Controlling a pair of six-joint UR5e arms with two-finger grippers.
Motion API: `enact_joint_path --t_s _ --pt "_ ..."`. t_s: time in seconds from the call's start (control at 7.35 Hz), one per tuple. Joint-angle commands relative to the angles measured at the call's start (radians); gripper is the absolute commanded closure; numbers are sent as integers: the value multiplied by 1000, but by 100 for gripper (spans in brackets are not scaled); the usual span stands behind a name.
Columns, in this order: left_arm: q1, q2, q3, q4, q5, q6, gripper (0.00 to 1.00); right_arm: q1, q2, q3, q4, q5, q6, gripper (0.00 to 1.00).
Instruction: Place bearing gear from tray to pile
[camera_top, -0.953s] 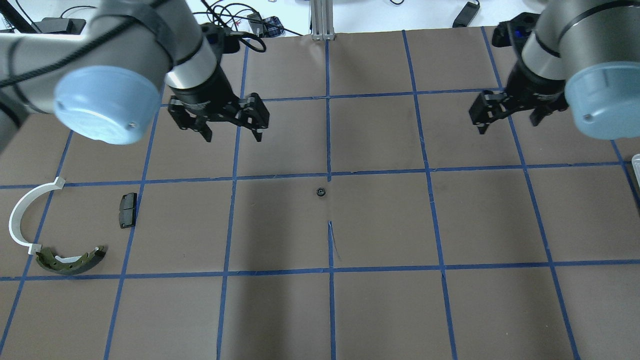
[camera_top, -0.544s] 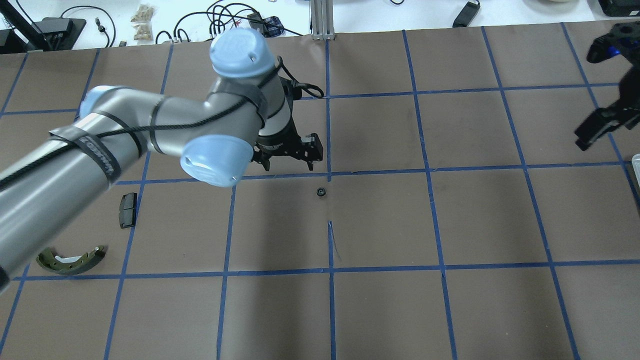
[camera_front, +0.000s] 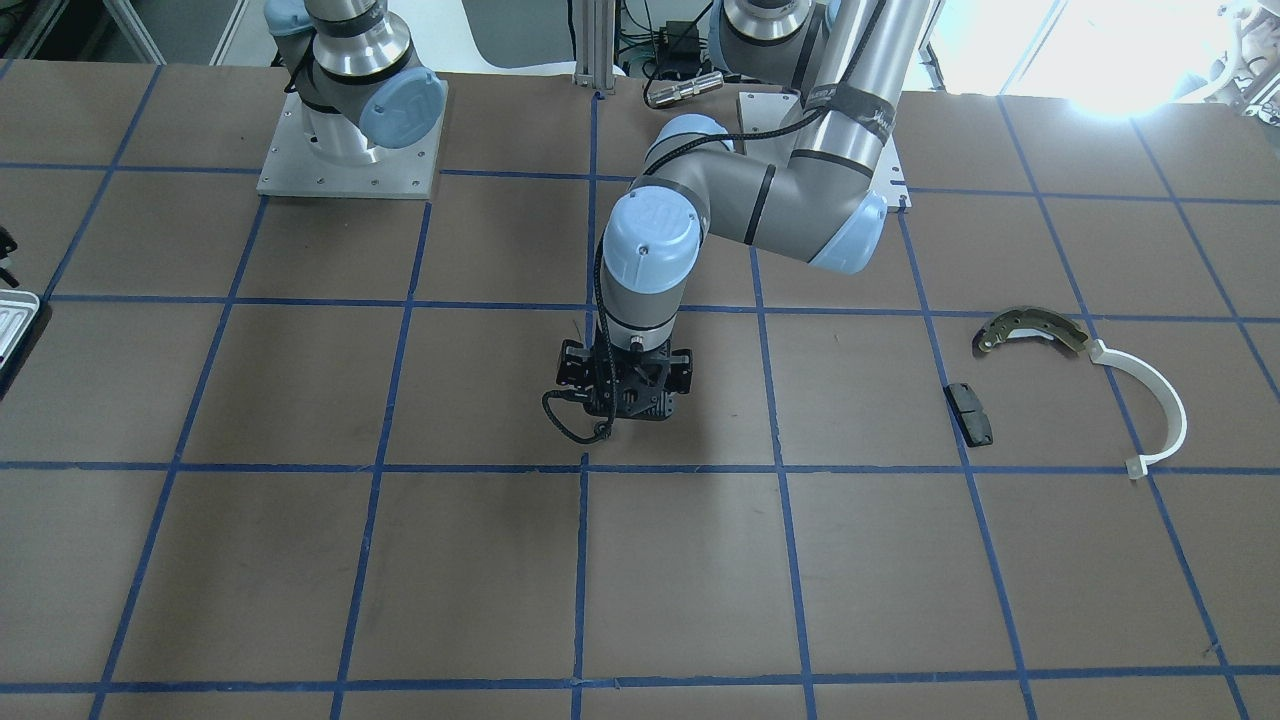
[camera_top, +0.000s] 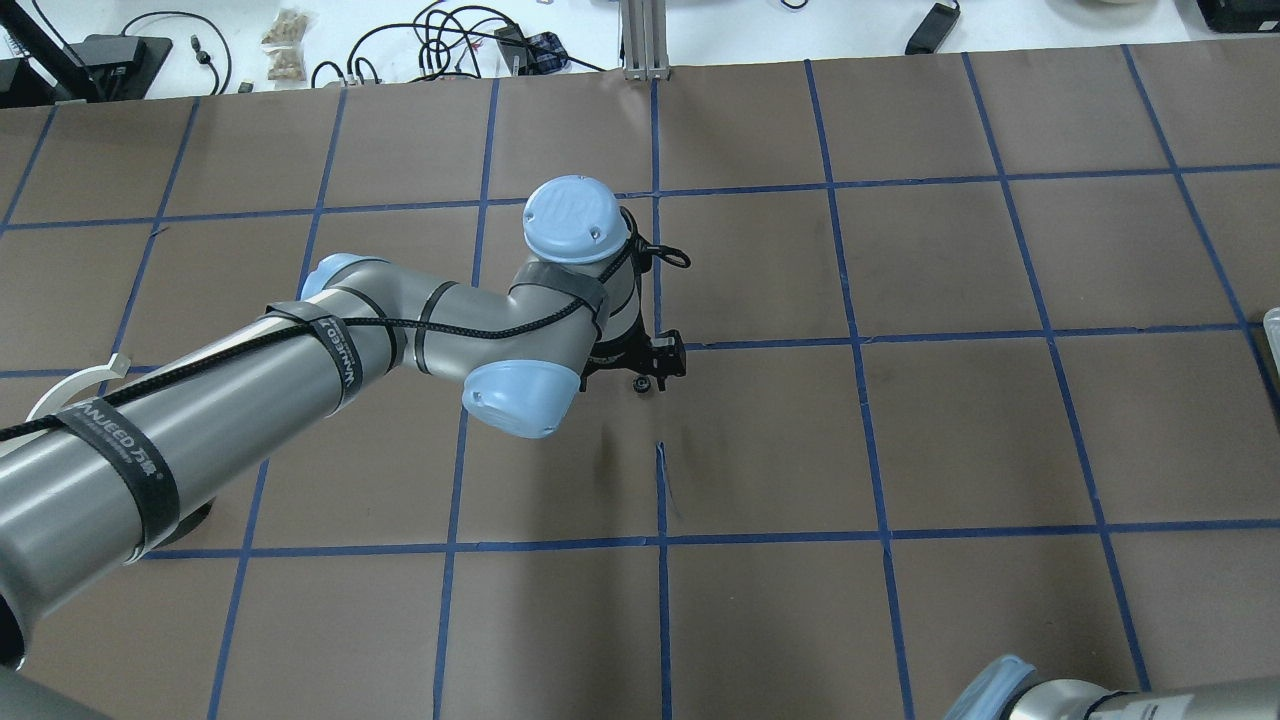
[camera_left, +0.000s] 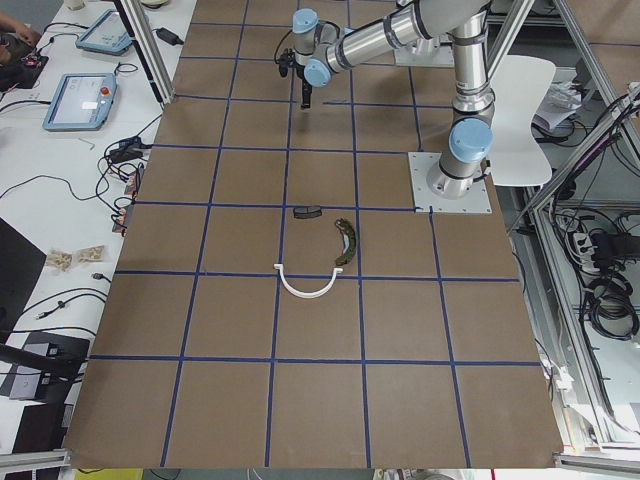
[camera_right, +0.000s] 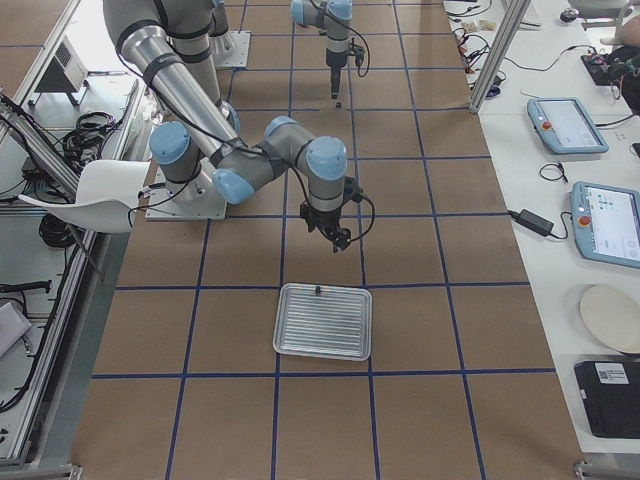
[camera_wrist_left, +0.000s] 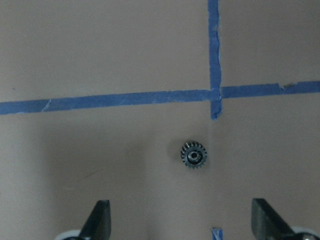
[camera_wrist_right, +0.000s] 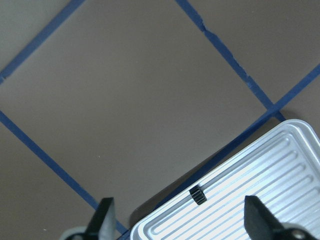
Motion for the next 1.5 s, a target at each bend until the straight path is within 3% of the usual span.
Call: enact_joint_path --t_s 0.0,0.27,0.41,0.54,0.82,0.95,1.22,1.36 --pt "-23 -41 7 22 14 -24 15 -85 135 17 -102 46 -256 12" --pt "-24 -70 13 62 14 -37 15 -102 169 19 -142 46 -271 20" --pt "-24 -87 25 67 12 -52 23 -102 169 19 -143 48 -272 30" --pt "-26 -100 43 68 12 -63 23 -102 169 17 -146 48 -272 38" --pt "-26 -105 50 68 15 -70 27 -102 172 14 -151 66 -298 40" --pt "-29 -104 48 67 17 -83 47 -102 189 16 -183 64 -320 40" --pt "-29 -96 36 67 17 -86 70 -102 218 16 -226 57 -361 41" --pt "-27 -73 36 57 15 -83 82 -102 218 16 -226 60 -363 54"
